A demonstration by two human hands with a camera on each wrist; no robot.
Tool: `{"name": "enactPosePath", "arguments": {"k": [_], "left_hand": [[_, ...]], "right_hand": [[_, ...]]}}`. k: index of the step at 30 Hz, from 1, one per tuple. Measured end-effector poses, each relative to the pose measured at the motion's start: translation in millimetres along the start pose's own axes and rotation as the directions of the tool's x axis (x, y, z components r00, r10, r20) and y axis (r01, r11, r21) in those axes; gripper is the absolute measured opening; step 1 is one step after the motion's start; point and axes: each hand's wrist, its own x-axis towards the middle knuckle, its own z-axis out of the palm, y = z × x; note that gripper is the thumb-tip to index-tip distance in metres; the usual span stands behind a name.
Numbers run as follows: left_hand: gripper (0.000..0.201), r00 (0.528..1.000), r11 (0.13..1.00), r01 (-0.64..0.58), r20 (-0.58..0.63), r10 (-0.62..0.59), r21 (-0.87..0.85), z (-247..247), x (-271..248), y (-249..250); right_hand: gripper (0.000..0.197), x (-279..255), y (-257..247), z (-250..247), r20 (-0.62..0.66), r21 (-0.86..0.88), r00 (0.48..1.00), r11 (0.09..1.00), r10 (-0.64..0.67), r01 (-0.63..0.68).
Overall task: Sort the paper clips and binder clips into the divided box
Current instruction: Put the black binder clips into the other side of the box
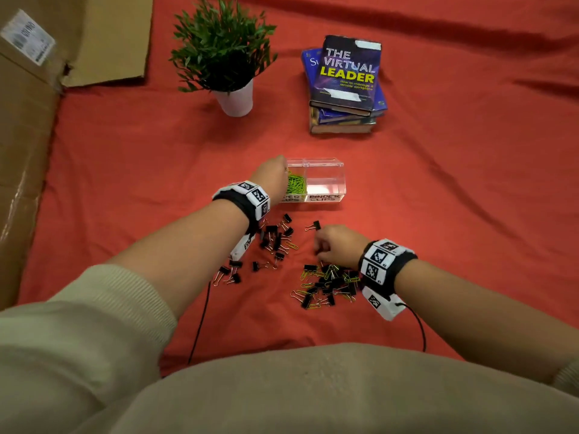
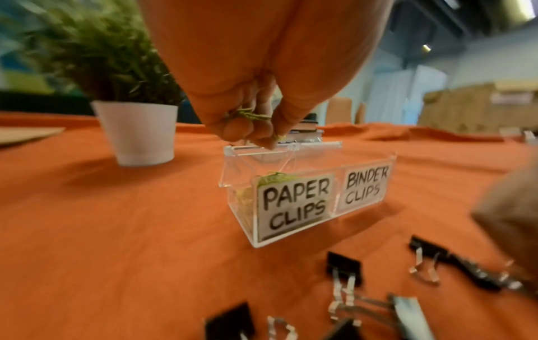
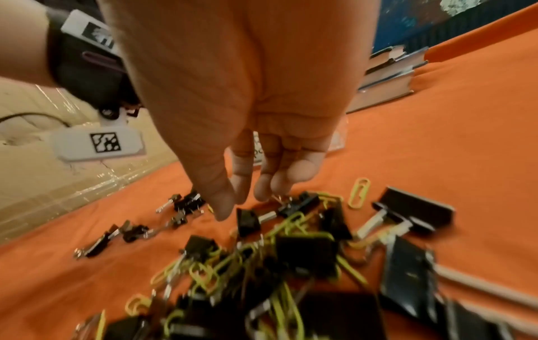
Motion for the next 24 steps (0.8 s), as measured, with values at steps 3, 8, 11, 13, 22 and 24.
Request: {"name": "enactPosePath", "arguments": {"k": [3, 8, 11, 13, 22, 24], "left_hand": [[0.024, 0.996, 0.989, -0.080, 0.051, 0.074, 0.126, 3.4, 11.9, 4.1], [0.045, 0.969, 0.950, -0.239, -0.010, 0.246, 0.199, 4.4, -1.8, 6.9], [0.033, 0.947, 0.930, -0.302, -0.046, 0.318, 0.208, 13.1, -25.5, 4.0], [0.022, 0.937, 0.916, -0.348, 0.038, 0.348, 0.201, 24.3, -42.7, -0.5], [0.026, 0.894, 0.840, -0.412, 0.334, 0.299, 0.352, 64.4, -79.6, -25.9], [0.026, 0.903, 0.835, -0.399, 0.321, 0.286, 0.378, 67.7, -81.0, -24.9]], "right_hand": [[0.019, -2.3, 9.6, 9.4, -0.043, -0.024, 0.999, 1.000, 0.011, -0.012], [0.016, 0.7, 25.0, 1.1, -0.193, -0.029, 0.978, 0.996, 0.079, -0.086], [0.018, 1.0, 30.6, -2.0, -0.244, -0.012, 0.966, 0.995, 0.089, -0.095], [0.016, -0.1, 28.0, 1.8, -0.208, -0.020, 0.978, 0.999, 0.031, -0.036], [0.020, -7.5, 18.6, 20.7, -0.114, -0.199, 0.990, 0.978, -0.085, 0.061], [0.021, -7.8, 17.3, 24.9, -0.102, -0.199, 0.991, 0.978, -0.087, 0.065]]}}
